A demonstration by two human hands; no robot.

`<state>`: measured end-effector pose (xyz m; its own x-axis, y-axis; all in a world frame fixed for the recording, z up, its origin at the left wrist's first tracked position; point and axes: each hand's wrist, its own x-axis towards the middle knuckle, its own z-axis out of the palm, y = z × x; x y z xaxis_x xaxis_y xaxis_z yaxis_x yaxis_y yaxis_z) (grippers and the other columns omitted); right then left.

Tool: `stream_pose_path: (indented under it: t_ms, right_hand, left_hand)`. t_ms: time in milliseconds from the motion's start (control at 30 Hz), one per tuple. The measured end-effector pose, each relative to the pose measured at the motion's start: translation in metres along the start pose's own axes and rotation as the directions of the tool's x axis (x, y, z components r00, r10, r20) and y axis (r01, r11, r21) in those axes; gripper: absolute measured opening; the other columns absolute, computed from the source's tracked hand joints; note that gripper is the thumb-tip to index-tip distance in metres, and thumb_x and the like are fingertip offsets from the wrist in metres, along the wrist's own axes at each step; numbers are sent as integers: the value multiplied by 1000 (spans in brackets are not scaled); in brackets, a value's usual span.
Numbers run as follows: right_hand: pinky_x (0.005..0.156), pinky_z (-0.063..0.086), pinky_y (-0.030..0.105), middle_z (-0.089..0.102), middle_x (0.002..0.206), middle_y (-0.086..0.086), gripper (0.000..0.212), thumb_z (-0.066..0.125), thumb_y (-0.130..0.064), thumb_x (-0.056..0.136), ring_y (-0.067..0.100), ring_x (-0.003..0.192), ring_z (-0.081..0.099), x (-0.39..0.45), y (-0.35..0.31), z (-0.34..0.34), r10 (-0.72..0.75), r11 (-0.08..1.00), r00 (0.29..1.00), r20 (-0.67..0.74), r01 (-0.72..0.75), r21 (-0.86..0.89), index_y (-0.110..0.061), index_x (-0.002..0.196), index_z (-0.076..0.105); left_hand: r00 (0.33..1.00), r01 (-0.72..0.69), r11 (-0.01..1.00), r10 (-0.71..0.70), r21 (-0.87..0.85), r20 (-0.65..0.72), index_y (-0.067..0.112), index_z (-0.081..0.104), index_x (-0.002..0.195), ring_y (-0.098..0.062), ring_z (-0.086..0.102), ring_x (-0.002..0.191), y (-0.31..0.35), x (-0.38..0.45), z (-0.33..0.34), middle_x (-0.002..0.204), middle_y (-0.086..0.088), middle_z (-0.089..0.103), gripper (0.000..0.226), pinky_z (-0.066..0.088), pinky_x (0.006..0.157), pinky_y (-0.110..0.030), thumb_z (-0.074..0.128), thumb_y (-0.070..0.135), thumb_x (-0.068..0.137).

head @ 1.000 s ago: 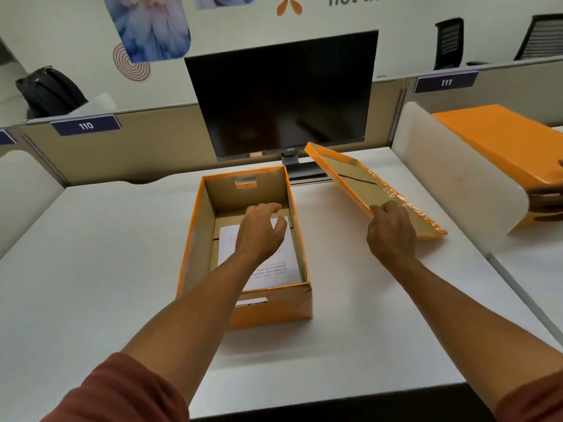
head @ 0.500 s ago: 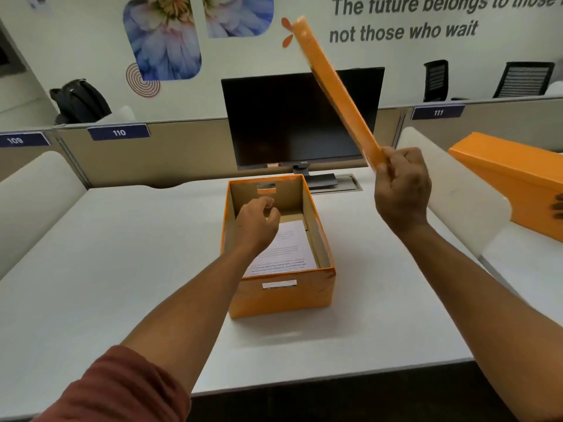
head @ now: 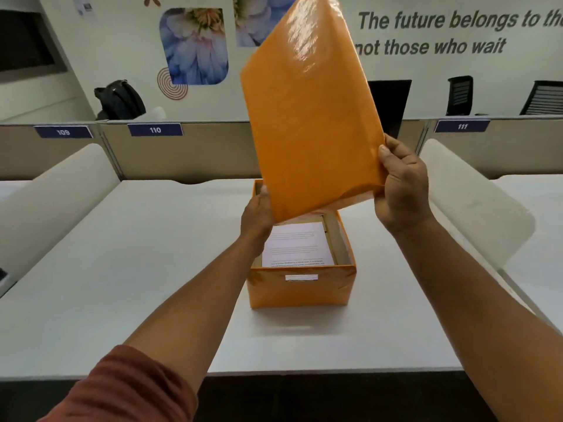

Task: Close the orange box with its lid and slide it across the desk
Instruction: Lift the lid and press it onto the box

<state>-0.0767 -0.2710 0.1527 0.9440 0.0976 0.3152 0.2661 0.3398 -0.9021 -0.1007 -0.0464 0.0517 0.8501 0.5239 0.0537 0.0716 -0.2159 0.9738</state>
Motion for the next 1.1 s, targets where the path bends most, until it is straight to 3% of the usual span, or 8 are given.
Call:
stream_pose_path:
  t_ms: [133, 200, 300, 367, 500, 633, 800, 1100]
  right_hand:
    - [82, 59, 45, 67, 126, 2, 32, 42, -32, 104, 26, 108, 68, -4, 20, -11, 163, 978, 987, -4, -161, 135, -25, 133, 54]
    - [84, 59, 48, 67, 127, 4, 32, 43, -33, 103, 28, 109, 68, -6, 37, -8, 247, 959, 968, 39, -250, 131, -26, 132, 55]
    - [82, 60, 43, 70, 119, 3, 28, 44, -35, 103, 24, 103, 71, -11, 69, -7, 293, 955, 956, 7, -293, -42, -28, 124, 60]
    - [78, 59, 39, 74, 101, 4, 24, 45, -32, 103, 23, 90, 71, -14, 86, -14, 280, 937, 958, -67, -288, -196, -24, 103, 67]
    - [65, 47, 40, 60, 79, 25, 32, 51, -20, 95, 27, 73, 55, -21, 122, -32, 316, 857, 932, -179, -362, -366, 11, 92, 60]
    - [56, 41, 31, 55, 64, 5, 35, 44, -24, 97, 23, 66, 51, -34, 147, -44, 314, 787, 913, -259, -403, -466, -13, 63, 47]
    - [69, 52, 34, 67, 83, 2, 42, 41, -53, 99, 18, 76, 63, -40, 162, -52, 332, 740, 914, -235, -407, -536, -19, 87, 63]
    - [78, 53, 41, 68, 102, 7, 33, 50, -45, 98, 27, 91, 63, -29, 181, -61, 328, 665, 916, -232, -398, -632, -18, 103, 68]
  left_hand:
    - [987, 159, 979, -162, -126, -17, 40, 51, 105, -15, 63, 85, -2, 0, -12, 110, 4, 62, 47, 51, 80, -40, 18, 71, 93]
    - [971, 221, 972, -226, -74, -75, 37, 51, 110, -18, 62, 85, -14, -1, -22, 108, 4, 60, 48, 50, 78, -39, 18, 68, 95]
    - [940, 264, 964, -250, 28, -232, 25, 57, 113, -26, 61, 96, -44, -1, -37, 109, -3, 61, 56, 52, 88, -45, 21, 65, 97]
    - [932, 257, 959, -213, 120, -295, 21, 59, 100, -25, 61, 89, -55, -2, -38, 101, -5, 63, 54, 52, 80, -40, 25, 63, 97]
    - [935, 261, 927, -173, 271, -311, 14, 63, 89, -25, 61, 80, -72, -3, -36, 90, -7, 66, 57, 50, 68, -35, 30, 60, 97]
    - [944, 277, 881, -175, 385, -279, 9, 66, 103, -28, 63, 88, -87, -3, -31, 100, -10, 69, 61, 53, 75, -38, 31, 58, 98]
    - [946, 298, 861, -207, 412, -251, 9, 64, 111, -27, 61, 89, -100, -5, -28, 106, -11, 68, 60, 50, 74, -37, 32, 57, 98]
    - [980, 195, 887, -161, 418, -115, 20, 63, 76, -25, 65, 82, -107, -8, -44, 82, -4, 67, 49, 54, 74, -39, 41, 58, 96]
